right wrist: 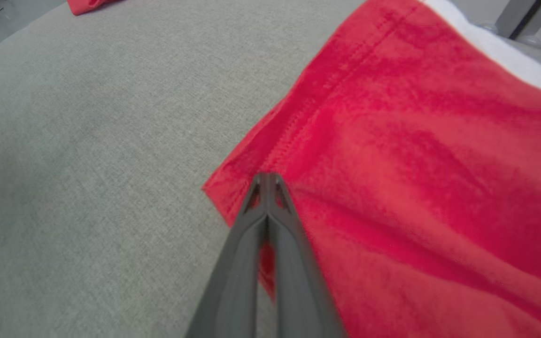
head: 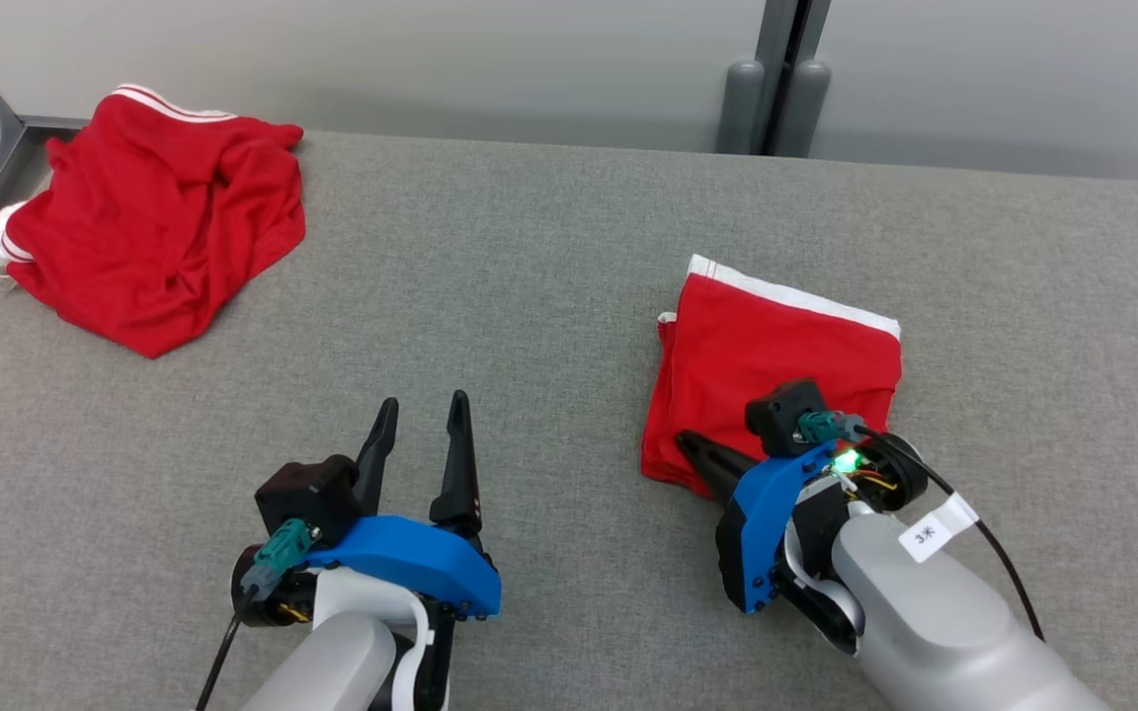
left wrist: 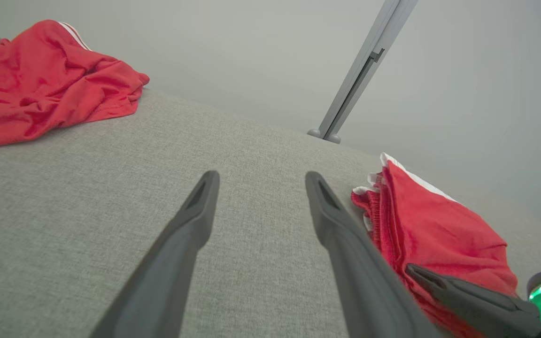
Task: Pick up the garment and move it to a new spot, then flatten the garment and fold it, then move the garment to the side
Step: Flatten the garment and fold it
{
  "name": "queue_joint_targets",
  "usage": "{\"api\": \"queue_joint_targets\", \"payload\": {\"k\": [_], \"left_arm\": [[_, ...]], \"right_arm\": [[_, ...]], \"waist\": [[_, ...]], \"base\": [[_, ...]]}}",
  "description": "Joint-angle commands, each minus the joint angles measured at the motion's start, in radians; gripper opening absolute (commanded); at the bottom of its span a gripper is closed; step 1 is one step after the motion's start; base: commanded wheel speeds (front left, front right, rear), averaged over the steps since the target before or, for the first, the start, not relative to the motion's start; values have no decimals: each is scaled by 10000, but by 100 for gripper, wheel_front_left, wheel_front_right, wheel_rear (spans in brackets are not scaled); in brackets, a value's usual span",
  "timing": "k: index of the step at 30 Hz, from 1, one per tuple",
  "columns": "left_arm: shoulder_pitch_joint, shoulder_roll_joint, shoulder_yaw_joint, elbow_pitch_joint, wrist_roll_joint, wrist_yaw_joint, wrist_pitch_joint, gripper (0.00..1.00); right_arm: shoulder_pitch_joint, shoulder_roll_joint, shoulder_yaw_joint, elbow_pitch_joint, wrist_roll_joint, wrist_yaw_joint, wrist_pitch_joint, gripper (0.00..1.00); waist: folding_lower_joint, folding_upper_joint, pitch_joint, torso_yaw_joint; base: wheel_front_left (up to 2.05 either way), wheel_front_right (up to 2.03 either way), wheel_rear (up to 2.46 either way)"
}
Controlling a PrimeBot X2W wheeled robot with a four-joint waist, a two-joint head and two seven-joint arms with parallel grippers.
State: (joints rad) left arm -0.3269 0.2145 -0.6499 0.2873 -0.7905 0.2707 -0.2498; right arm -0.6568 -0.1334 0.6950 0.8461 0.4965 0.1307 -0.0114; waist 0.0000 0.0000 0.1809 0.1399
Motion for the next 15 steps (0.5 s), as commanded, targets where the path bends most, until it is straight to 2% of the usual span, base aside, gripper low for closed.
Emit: {"api": "queue_joint_targets", "payload": {"k": [1, 13, 14, 15], "left_arm": [[-159, -4, 88, 9, 53, -28, -68, 100], [-242, 10, 255, 118, 47, -31, -93, 100], [-247, 15, 267, 120, 40, -39, -96, 100], [-247, 29, 295, 127, 38, -48, -99, 100]], "right_arm": [[-129, 40, 192, 80, 130, 2, 8, 0], [-563, 256, 1893, 322, 987, 2, -532, 0], [-600, 245, 1940, 329, 1050, 2, -659, 17], [-628, 240, 1965, 341, 1092, 2, -809, 40]], "waist": [[0, 0, 41, 19], [0, 0, 129, -181], [0, 0, 109, -220], [0, 0, 76, -273]], "base": [[0, 0, 0], [0, 0, 0], [0, 0, 0], [0, 0, 0]]}}
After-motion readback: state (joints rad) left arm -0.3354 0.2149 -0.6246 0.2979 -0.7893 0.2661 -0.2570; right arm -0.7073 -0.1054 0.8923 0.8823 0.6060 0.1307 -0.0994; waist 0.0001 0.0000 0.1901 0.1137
